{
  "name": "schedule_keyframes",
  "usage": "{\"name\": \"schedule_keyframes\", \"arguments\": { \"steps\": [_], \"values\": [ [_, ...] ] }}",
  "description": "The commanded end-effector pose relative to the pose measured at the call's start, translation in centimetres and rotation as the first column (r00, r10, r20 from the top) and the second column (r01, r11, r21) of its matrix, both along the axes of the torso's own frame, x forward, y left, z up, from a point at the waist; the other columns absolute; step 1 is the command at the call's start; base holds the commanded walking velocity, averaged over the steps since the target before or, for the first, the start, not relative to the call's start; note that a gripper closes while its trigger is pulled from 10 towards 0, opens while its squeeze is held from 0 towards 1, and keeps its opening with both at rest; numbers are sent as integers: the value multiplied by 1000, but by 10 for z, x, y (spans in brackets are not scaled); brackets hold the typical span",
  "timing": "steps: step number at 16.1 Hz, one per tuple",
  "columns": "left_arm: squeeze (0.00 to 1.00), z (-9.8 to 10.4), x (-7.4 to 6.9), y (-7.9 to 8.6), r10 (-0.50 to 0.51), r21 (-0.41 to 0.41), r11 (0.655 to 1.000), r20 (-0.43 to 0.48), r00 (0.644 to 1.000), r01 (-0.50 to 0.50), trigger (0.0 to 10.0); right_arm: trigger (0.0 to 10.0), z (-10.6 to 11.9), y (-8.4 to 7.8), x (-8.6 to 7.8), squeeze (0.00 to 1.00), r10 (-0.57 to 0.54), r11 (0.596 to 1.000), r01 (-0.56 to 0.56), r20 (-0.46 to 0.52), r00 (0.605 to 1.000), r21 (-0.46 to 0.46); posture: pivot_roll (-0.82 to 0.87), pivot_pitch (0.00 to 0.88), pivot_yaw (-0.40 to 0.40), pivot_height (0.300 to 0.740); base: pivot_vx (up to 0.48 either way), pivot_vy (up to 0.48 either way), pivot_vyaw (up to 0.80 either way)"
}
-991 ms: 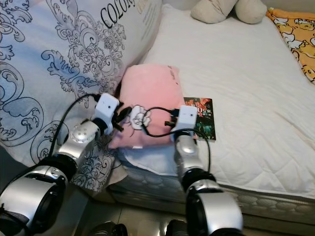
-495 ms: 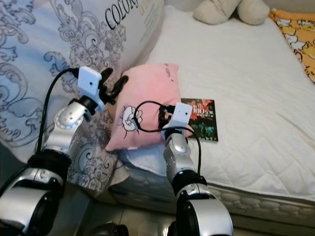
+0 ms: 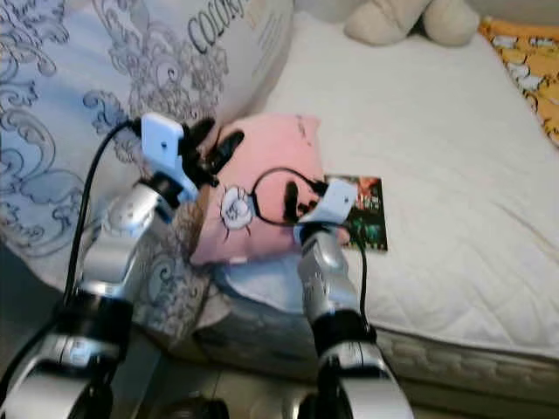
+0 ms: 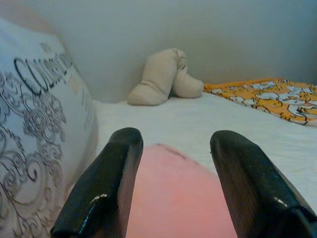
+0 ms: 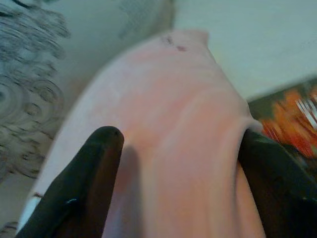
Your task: Clean up the room
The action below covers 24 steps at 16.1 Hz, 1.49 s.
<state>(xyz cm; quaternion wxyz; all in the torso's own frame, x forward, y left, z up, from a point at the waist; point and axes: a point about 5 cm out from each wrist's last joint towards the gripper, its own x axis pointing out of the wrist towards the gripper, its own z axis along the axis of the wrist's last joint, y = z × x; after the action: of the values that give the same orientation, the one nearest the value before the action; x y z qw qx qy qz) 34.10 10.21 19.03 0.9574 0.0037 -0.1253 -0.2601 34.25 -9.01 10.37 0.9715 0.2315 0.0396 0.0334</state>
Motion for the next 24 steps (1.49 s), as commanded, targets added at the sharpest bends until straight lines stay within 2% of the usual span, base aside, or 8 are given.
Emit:
{"name": "schedule_keyframes", "arguments": {
  "steps": [1, 5, 12, 14, 15, 17, 20, 24],
  "values": [
    [0, -1, -4, -1, 3, 10, 1000, -10, 1000, -3, 10000, 10000, 9, 38, -11, 1000, 66, 996, -68, 25, 997, 59, -38, 0, 48, 736, 0, 0, 0],
    [0, -15, -16, -5, 7, 10, 1000, -72, 997, -6, 10000, 10000, 23, -4, -25, 1000, -9, 998, 14, 93, 996, -54, -50, 0, 39, 736, 0, 0, 0],
    [0, -19, -19, -17, -6, 9, 1000, -101, 995, 7, 10000, 10000, 57, -23, -31, 1000, -46, 967, 101, 229, 972, -236, -67, 0, 42, 736, 0, 0, 0],
    [0, -22, -20, -16, 11, 13, 1000, -106, 994, -10, 10000, 10000, 38, -56, -32, 906, -187, 866, 248, 180, 966, -434, -63, 0, 36, 736, 0, 0, 0],
    [0, -23, -21, -15, 18, 15, 1000, -105, 994, -17, 10000, 10000, 26, -73, -35, 0, -247, 818, 294, 160, 956, -494, -61, 0, 36, 736, 0, 0, 0],
    [0, -29, -26, -15, 24, 14, 1000, -120, 993, -22, 10000, 10000, 3, -96, -42, 0, -308, 769, 311, 102, 946, -559, -60, 0, 35, 736, 0, 0, 0],
    [0, -49, -40, -7, -16, 11, 1000, -179, 984, 18, 10000, 10000, -29, -104, -36, 0, -322, 810, 257, -33, 946, -528, -64, 0, 55, 736, 0, 0, 0],
    [0, -85, -70, 33, -40, 116, 990, -353, 935, 86, 10000, 10000, -73, -107, -36, 0, -308, 904, 186, -285, 908, -386, -19, 0, 82, 736, 0, 0, 0]
  ]
}}
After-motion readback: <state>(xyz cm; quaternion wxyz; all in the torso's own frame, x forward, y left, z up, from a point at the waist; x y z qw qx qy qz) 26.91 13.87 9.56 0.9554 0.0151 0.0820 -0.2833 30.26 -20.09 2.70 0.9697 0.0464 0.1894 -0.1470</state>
